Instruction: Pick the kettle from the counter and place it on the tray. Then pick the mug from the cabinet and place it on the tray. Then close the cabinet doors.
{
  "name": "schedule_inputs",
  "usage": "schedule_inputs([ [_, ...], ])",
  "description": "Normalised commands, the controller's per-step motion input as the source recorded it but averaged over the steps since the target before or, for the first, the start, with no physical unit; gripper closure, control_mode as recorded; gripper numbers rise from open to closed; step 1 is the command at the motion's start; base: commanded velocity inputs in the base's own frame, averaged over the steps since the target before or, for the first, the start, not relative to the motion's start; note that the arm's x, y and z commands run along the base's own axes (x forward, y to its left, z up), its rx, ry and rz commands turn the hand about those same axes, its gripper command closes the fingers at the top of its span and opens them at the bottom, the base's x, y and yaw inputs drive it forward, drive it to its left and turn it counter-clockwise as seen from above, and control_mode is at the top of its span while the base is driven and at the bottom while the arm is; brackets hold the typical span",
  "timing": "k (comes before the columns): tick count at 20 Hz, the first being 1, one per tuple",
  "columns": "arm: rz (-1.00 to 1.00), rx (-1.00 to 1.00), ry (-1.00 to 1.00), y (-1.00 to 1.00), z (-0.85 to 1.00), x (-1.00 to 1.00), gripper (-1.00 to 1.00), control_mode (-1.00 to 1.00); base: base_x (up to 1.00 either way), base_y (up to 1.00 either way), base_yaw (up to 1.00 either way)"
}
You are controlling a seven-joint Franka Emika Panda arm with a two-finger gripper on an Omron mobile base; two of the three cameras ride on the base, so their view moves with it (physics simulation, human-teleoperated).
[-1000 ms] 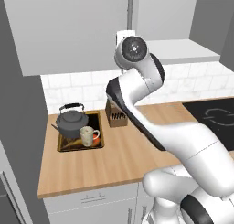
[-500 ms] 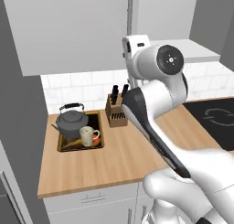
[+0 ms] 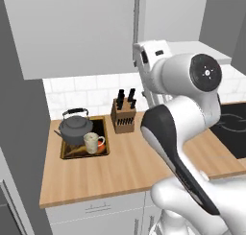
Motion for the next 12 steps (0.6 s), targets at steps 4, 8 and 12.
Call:
schedule_inputs([
  [4,0.0,-0.02,0.01,0.0,0.0,-0.64,-1.0,-1.0,0.0,0.0,0.0],
  [8,0.0,-0.05,0.03,0.0,0.0,-0.57,-1.0,-1.0,0.0,0.0,0.0],
  [12,0.0,-0.09,0.03,-0.03,0.0,-0.5,-1.0,-1.0,0.0,0.0,0.0],
])
